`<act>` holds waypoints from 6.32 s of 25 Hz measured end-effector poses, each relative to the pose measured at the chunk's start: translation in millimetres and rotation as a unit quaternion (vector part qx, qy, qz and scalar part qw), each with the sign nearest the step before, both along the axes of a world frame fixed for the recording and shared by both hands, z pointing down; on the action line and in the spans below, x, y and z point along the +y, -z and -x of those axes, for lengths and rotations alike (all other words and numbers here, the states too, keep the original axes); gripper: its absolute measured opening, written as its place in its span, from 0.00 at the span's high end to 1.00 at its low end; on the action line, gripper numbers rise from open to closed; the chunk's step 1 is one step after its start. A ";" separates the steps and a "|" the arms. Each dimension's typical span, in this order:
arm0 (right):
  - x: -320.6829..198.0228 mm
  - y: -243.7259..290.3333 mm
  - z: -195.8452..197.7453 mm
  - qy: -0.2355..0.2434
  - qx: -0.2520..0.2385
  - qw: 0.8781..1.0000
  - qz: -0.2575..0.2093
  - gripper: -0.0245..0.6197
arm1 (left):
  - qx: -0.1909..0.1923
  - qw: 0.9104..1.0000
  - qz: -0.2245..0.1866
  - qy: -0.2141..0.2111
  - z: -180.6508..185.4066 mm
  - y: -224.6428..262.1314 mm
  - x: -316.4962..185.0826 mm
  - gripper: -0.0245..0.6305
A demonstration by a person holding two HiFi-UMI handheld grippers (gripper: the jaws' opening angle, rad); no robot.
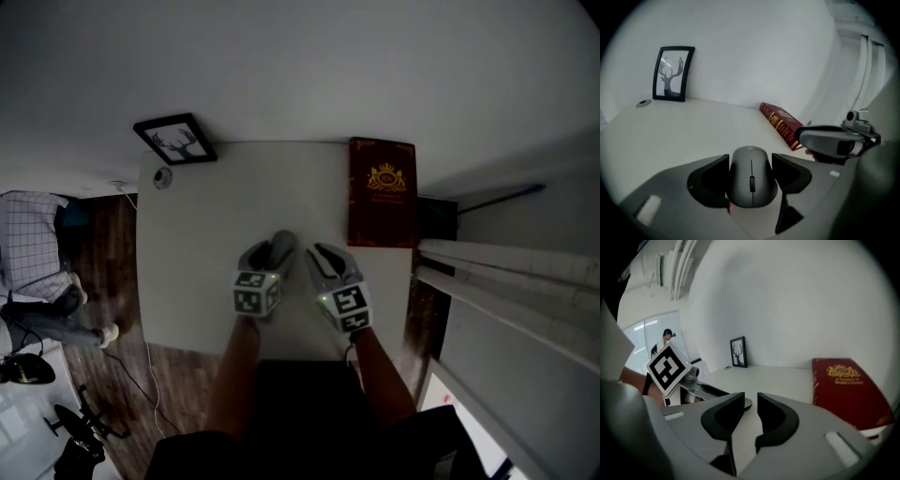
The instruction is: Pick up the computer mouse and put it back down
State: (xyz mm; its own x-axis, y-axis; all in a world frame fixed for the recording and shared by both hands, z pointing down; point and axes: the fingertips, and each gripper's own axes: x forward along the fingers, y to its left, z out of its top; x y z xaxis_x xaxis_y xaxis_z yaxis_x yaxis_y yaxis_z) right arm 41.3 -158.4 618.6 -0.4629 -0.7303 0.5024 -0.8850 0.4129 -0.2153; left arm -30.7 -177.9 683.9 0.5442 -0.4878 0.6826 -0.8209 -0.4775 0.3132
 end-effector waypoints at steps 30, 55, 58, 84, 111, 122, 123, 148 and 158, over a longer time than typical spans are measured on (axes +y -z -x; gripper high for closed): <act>-9.2 -73.8 32.7 -0.118 -0.298 0.910 0.264 0.92 | 0.017 0.991 -0.129 -0.017 26.9 42.0 0.6 0.96; 42.9 -69.3 48.1 -0.063 -0.270 0.924 0.262 0.72 | -0.062 0.993 -0.009 -0.100 37.8 6.2 51.7 0.96; 43.7 -73.5 51.1 -0.052 -0.264 0.925 0.270 0.71 | -0.076 0.992 0.002 -0.103 39.0 0.2 52.8 0.96; 34.9 -72.0 96.7 0.012 -0.219 0.936 0.277 0.77 | -0.047 0.995 0.046 -0.070 59.0 -17.0 57.1 0.96; -5.4 98.3 83.9 0.001 -0.034 0.993 -0.110 0.77 | -0.019 0.971 -0.231 0.053 75.5 145.4 10.1 0.96; 7.4 182.0 84.1 -0.026 0.034 0.972 -0.230 0.77 | 0.014 0.945 -0.320 0.059 79.9 221.7 14.8 0.96; 9.4 186.4 84.0 -0.030 0.035 0.971 -0.235 0.76 | 0.014 0.943 -0.327 0.059 80.4 226.6 16.4 0.96; 93.1 291.0 41.3 -0.062 0.019 0.931 -0.359 0.77 | 0.064 0.905 -0.415 0.070 34.5 328.6 88.6 0.96; 173.5 328.7 -22.0 -0.032 0.008 0.918 -0.394 0.77 | 0.049 0.890 -0.440 0.108 -17.7 359.6 170.7 0.96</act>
State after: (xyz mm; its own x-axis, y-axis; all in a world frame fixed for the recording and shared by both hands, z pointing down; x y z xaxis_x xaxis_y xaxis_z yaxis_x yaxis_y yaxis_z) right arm 63.4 15.1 289.9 -0.4037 -0.8953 -0.1884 -0.9132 0.3821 0.1415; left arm -12.9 -7.2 324.3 0.4084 -0.9108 -0.0611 -0.9128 -0.4074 -0.0286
